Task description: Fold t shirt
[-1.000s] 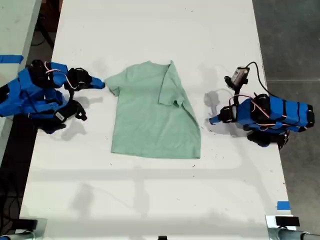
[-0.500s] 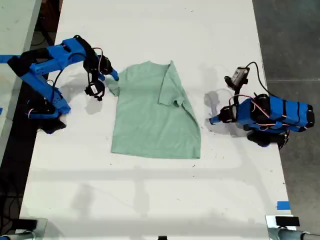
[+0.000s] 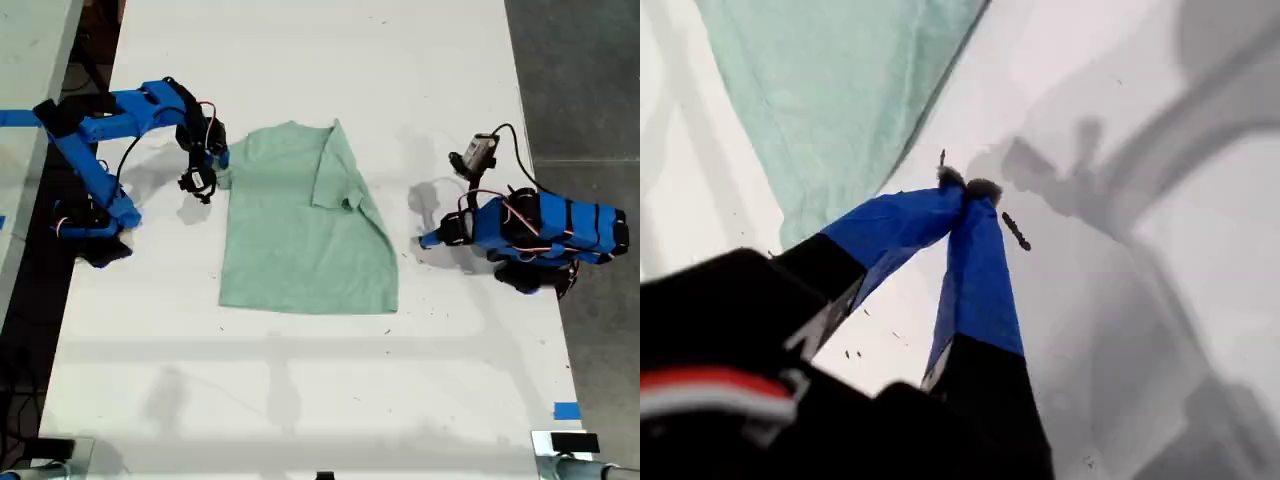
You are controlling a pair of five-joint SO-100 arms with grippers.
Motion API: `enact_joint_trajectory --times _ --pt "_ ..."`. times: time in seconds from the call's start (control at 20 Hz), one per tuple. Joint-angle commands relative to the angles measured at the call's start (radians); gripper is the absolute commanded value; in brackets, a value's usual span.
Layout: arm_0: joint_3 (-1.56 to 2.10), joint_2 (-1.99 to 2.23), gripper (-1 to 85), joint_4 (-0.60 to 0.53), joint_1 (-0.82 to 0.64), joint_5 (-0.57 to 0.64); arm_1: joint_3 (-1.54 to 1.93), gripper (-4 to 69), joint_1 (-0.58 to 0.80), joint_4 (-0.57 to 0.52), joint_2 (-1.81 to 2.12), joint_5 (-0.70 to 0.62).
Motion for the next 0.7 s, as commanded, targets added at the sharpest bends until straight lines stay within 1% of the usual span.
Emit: enact_joint_trajectory --times 0.0,0.1,0.3,0.35,0.4,0.5,0.6,0.65 --pt "-0.066 0.011 0.0 0.052 -0.023 -0.029 0.038 0.5 -0.002 -0.003 0.014 -0.003" --pt "-0.133 0.075 0.0 0.121 0.005 -0.055 0.038 0.5 -0.002 -0.003 0.014 -0.003" --pt "-0.414 0.153 0.0 0.302 0.15 -0.129 0.038 0.5 -0.002 -0.003 0.014 -0.003" --pt "-0.469 0.152 0.0 0.314 0.202 -0.158 0.038 0.5 -0.002 -0.003 0.014 -0.003" --pt "-0.495 0.147 0.0 0.301 0.262 -0.193 0.038 0.5 -0.002 -0.003 0.014 -0.003" --pt "-0.568 0.074 0.0 0.256 0.373 -0.265 0.038 0.5 -0.002 -0.003 0.014 -0.003" --pt "-0.695 -0.074 0.0 0.218 0.451 -0.307 0.038 0.5 -0.003 -0.003 0.014 -0.003" --pt "-0.801 -0.181 4.1 0.227 0.476 -0.319 0.038 0.5 -0.003 -0.003 0.014 -0.003"
